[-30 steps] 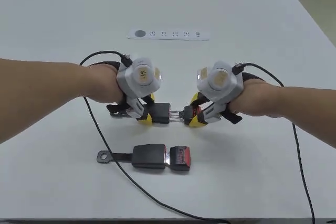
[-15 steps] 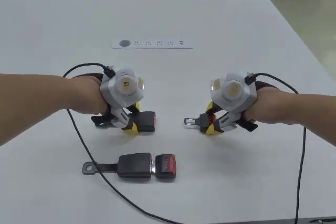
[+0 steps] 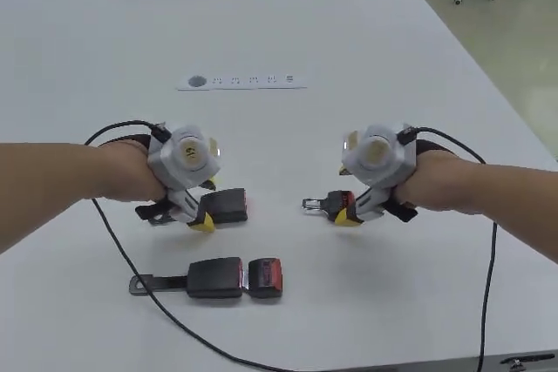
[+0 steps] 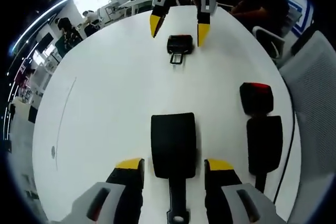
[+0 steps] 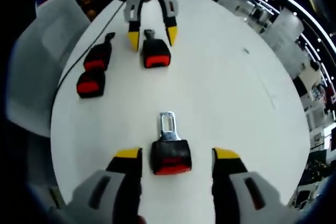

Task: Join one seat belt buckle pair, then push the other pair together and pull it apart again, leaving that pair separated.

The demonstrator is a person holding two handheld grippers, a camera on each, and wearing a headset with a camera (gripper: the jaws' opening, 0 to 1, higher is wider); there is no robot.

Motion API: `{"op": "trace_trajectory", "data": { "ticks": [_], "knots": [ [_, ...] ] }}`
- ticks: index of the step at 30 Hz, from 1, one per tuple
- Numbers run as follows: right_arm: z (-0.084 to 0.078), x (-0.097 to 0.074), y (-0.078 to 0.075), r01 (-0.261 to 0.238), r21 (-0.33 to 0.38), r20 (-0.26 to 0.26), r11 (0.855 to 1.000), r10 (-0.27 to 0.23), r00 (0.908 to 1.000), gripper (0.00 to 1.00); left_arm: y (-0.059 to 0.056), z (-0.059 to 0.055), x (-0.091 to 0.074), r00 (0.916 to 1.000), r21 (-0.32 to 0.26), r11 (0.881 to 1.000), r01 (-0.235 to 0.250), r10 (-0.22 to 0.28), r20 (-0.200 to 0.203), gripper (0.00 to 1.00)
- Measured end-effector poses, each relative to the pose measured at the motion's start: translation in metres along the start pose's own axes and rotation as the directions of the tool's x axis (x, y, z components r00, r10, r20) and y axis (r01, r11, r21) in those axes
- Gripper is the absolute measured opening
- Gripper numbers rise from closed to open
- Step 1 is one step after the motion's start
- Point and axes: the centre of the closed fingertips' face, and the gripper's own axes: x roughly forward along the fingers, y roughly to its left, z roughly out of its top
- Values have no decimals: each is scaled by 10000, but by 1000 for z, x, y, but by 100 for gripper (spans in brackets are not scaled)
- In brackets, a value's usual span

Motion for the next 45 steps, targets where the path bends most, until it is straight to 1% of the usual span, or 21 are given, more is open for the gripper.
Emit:
{"op": "trace_trajectory", "data": {
  "ticks": [2, 6, 10, 13, 15, 17, 19, 21, 24, 26, 27, 28, 31, 33, 35, 37, 39, 42, 43, 44, 45],
  "knots": [
    [2, -6, 0, 291, -55, -49, 9996, -291, 9996, 51, 3, 2, -8, 9993, -136, 9994, -320, 323, 195, 51],
    [22, -20, 10, 462, 668, 991, 9967, -527, 9937, 55, 3, 8, -36, 9915, -325, 9938, -1067, 1088, 716, 54],
    [33, -33, 26, 552, 1392, 1742, 9887, -793, 9815, 63, -16, 8, -57, 9849, -487, 9903, -1303, 1349, 1082, 59],
    [31, -38, 40, 512, 2085, 1802, 9767, -898, 9795, 66, -30, 5, -69, 9781, -745, 9858, -1505, 1595, 1335, 62],
    [32, -42, 49, 543, 2292, 2046, 9719, -1027, 9734, 69, -41, 0, -77, 9744, -1198, 9804, -1563, 1729, 1436, 66],
    [31, -47, 58, 552, 2712, 2139, 9609, -1161, 9699, 72, -48, -1, -87, 9629, -1785, 9697, -1667, 1991, 1824, 69],
    [33, -54, 66, 522, 3005, 2398, 9523, -1284, 9623, 75, -53, -6, -98, 9536, -2107, 9591, -1888, 2303, 1940, 70],
    [32, -60, 71, 618, 3105, 2485, 9485, -1438, 9579, 78, -60, -14, -106, 9483, -2364, 9506, -2010, 2493, 1963, 72],
    [31, -69, 79, 691, 3497, 2699, 9343, -1711, 9476, 82, -67, -25, -113, 9409, -2877, 9355, -2052, 2694, 2051, 76],
    [32, -75, 82, 584, 3889, 2855, 9194, -1805, 9412, 83, -71, -33, -120, 9275, -3563, 9104, -2101, 3009, 2220, 81],
    [35, -79, 84, 296, 4406, 3108, 8972, -1834, 9326, 83, -74, -36, -123, 9190, -3924, 8949, -2124, 3195, 2311, 82],
    [37, -82, 84, 190, 4635, 3236, 8859, -1892, 9271, 84, -77, -39, -123, 9180, -3950, 8938, -2123, 3210, 2330, 84],
    [40, -95, 81, 439, 4581, 3317, 8878, -2166, 9182, 87, -89, -48, -124, 9217, -3933, 8943, -2134, 3178, 2224, 88],
    [39, -100, 79, 493, 4699, 3387, 8813, -2316, 9119, 88, -91, -50, -126, 9183, -4094, 8863, -2165, 3273, 2229, 90],
    [36, -102, 79, 542, 4779, 3340, 8767, -2384, 9119, 89, -90, -51, -128, 9108, -4308, 8743, -2237, 3449, 2270, 91],
    [31, -103, 80, 692, 4793, 3209, 8749, -2481, 9140, 90, -93, -51, -129, 9081, -4439, 8685, -2206, 3490, 2315, 91],
    [28, -105, 83, 720, 4792, 3166, 8747, -2488, 9153, 91, -99, -50, -127, 9102, -4411, 8709, -2164, 3435, 2315, 92],
    [24, -106, 88, 948, 4570, 3008, 8844, -2540, 9193, 96, -109, -51, -122, 9184, -4121, 8846, -2185, 3292, 2196, 95],
    [23, -107, 90, 989, 4520, 2990, 8865, -2551, 9195, 98, -108, -54, -121, 9136, -4111, 8802, -2371, 3460, 2138, 100],
    [23, -108, 91, 1011, 4483, 2999, 8882, -2559, 9190, 100, -106, -56, -122, 9083, -4072, 8751, -2614, 3658, 2032, 100],
    [21, -109, 92, 1075, 4438, 3013, 8896, -2611, 9171, 100, -109, -58, -120, 9088, -4127, 8731, -2596, 3654, 2014, 100]
  ]
}}
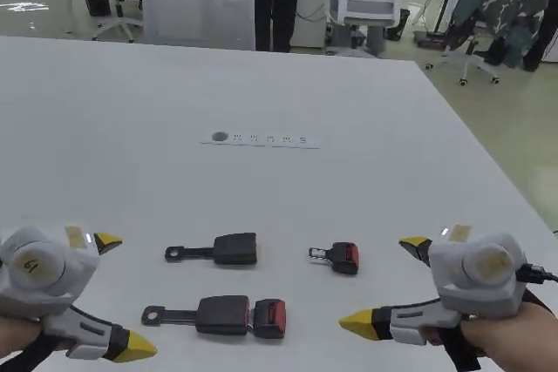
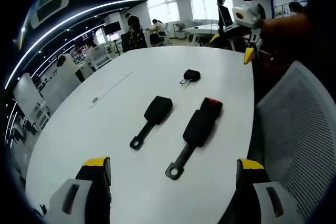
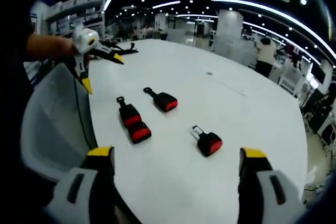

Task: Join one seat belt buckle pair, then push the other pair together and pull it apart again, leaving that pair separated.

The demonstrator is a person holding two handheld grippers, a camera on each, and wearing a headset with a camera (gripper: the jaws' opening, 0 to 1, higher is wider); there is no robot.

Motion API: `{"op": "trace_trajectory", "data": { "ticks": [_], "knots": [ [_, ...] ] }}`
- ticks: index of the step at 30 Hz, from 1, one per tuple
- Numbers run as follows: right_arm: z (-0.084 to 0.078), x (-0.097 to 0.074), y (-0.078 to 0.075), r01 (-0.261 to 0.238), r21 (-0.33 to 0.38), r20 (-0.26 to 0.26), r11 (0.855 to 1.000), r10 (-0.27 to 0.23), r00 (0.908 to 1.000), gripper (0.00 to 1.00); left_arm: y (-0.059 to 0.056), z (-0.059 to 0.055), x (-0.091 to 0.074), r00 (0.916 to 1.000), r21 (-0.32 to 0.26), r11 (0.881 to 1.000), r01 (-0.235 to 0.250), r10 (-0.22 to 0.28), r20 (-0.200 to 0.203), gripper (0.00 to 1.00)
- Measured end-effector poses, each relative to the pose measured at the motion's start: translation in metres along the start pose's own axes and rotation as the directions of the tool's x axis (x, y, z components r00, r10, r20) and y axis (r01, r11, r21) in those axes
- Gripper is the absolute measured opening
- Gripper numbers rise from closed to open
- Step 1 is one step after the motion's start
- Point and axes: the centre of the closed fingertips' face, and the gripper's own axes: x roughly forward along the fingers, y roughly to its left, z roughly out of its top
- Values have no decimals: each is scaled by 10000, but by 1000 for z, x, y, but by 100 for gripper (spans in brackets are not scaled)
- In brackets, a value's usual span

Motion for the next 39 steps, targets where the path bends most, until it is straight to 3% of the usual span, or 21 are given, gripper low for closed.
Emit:
{"op": "trace_trajectory", "data": {
  "ticks": [4, 9, 17, 36, 39],
  "knots": [
    [-3, -4, 2, 54, 95, 61, 9999, -54, 10000, 100, -6, -4, -4, 9998, -421, 9991, 32, -24, 182, 100],
    [-11, -5, 7, 118, 136, -138, 9998, -116, 9998, 100, -13, -14, -9, 9998, -568, 9982, 201, -195, 96, 100],
    [-19, -7, 13, 245, 173, -270, 9995, -240, 9993, 100, -6, -14, -22, 9996, -934, 9956, -73, 99, 280, 100],
    [-21, -7, 17, 404, 269, -187, 9988, -399, 9990, 100, -7, -27, -30, 9993, -1116, 9933, -286, 311, 209, 100],
    [-20, -6, 18, 409, 347, -162, 9986, -403, 9991, 100, -10, -30, -29, 9997, -1095, 9938, -215, 222, 48, 100]
  ]
}}
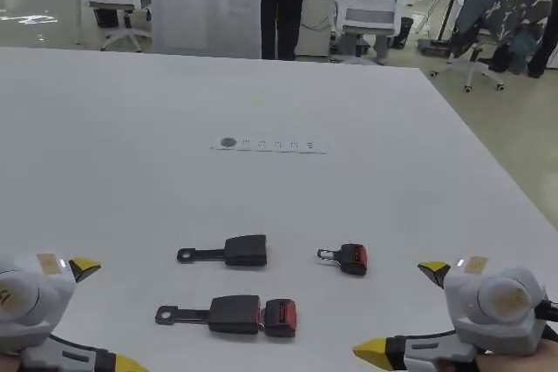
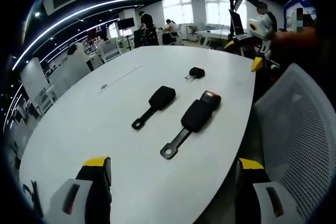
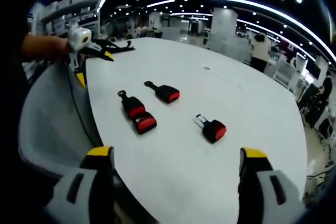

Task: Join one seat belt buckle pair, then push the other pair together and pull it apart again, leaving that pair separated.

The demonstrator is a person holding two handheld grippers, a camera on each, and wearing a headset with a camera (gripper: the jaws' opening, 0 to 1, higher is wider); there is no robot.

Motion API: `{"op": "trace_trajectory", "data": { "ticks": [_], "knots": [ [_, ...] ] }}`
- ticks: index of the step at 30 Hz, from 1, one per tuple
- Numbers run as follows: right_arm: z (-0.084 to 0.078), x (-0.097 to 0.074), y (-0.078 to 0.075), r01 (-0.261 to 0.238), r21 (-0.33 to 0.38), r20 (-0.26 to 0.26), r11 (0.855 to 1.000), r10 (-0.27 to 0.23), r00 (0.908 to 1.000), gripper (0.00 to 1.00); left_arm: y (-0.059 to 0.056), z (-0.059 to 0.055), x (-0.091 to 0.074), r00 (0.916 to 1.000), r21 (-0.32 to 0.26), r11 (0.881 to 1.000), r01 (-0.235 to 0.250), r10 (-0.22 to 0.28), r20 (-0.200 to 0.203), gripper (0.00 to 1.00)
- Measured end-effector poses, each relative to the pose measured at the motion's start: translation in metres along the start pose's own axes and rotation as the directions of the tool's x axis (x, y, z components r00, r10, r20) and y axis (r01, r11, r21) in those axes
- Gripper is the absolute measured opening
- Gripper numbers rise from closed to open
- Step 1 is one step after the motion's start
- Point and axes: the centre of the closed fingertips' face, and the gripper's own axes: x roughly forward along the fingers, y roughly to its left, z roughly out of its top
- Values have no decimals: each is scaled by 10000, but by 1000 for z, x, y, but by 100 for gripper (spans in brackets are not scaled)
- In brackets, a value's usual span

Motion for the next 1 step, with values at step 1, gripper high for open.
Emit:
{"op": "trace_trajectory", "data": {
  "ticks": [1],
  "knots": [
    [1, 0, 0, 1, -32, 34, 10000, 0, 10000, 100, 0, 0, 0, 10000, 23, 10000, 18, -18, -17, 100]
  ]
}}
